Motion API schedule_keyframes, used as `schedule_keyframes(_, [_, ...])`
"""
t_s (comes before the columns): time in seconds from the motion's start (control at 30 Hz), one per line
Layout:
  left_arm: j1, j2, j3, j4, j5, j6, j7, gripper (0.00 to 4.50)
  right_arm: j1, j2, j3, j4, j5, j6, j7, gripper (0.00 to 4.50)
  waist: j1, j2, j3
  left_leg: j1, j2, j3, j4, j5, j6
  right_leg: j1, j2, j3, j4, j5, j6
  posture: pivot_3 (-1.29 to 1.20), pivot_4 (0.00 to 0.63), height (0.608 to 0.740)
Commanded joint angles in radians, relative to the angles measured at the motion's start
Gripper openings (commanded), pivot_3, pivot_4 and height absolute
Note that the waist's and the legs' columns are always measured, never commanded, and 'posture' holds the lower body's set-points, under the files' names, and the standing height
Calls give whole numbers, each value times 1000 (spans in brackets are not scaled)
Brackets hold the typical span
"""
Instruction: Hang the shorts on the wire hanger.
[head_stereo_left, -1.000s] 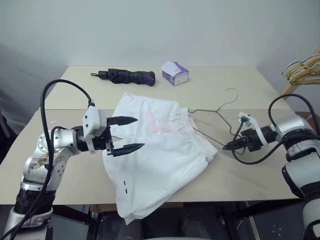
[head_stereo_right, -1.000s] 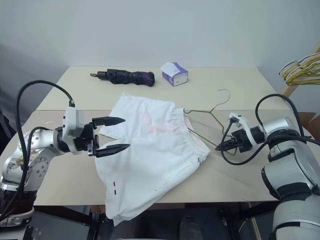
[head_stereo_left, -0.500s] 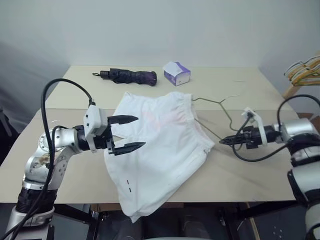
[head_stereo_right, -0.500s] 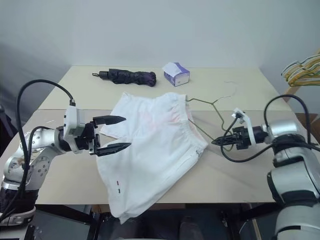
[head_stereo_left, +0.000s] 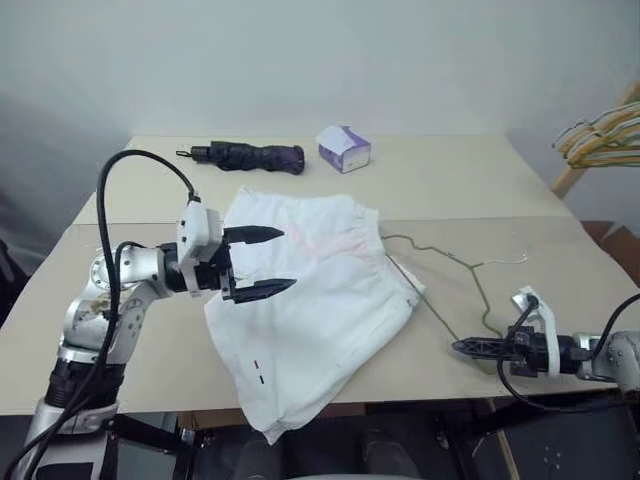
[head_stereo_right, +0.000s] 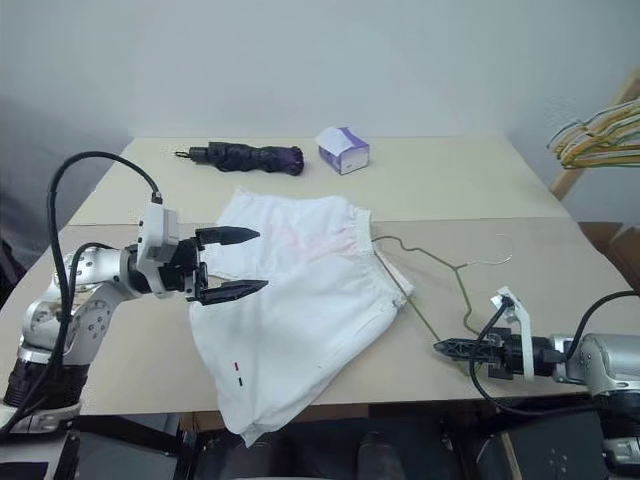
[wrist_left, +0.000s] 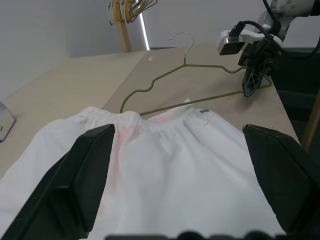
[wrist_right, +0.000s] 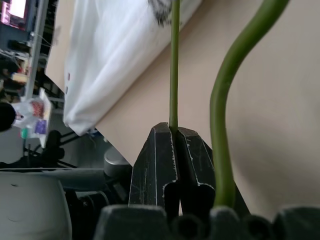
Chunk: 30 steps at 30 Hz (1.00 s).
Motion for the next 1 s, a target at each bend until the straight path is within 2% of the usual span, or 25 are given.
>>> schedule_keyframes(0.03, [-29, -6, -1, 9, 3, -23, -13, 4414, -38, -38, 32, -35, -46, -26, -41, 0, -6, 0, 0, 1, 0, 0, 0, 0, 0, 1, 0, 0, 0, 0, 0, -30, 37, 740])
schedule_keyframes(0.2, [-17, -15, -1, -2, 5, -25, -15, 4414, -141, -74, 17, 82, -106, -112, -49, 0, -12, 0, 0, 0, 0, 0, 0, 0, 0, 0, 0, 1, 0, 0, 0, -25, 38, 740])
schedule_keyframes(0.33, [9, -18, 13, -22, 3, -21, 4, 4414, -210, -136, 98, 106, -182, -192, 1, 0, -12, 0, 0, 0, 0, 0, 0, 0, 0, 0, 0, 1, 0, 0, -1, -17, 37, 740])
schedule_keyframes(0.67, [52, -12, 23, -61, -2, -19, 21, 4414, -354, -232, 407, 254, -407, -434, 351, 0, -12, 0, 0, 0, 0, 0, 0, 0, 0, 0, -1, 1, 0, 0, -1, 6, 27, 740])
schedule_keyframes(0.87, [70, -5, 31, -79, -6, -18, 29, 4414, -376, -293, 519, 295, -352, -512, 365, 0, -7, 0, 0, 0, 0, 0, 0, 0, 0, 0, -1, 1, 0, 1, -2, 16, 23, 740])
schedule_keyframes(1.0, [85, -1, 36, -92, -8, -16, 32, 4414, -283, -428, 580, 156, -189, -537, 365, 0, 3, 1, 0, 0, -1, 1, 0, 0, 0, -1, -2, 0, 0, 2, -3, 21, 22, 740])
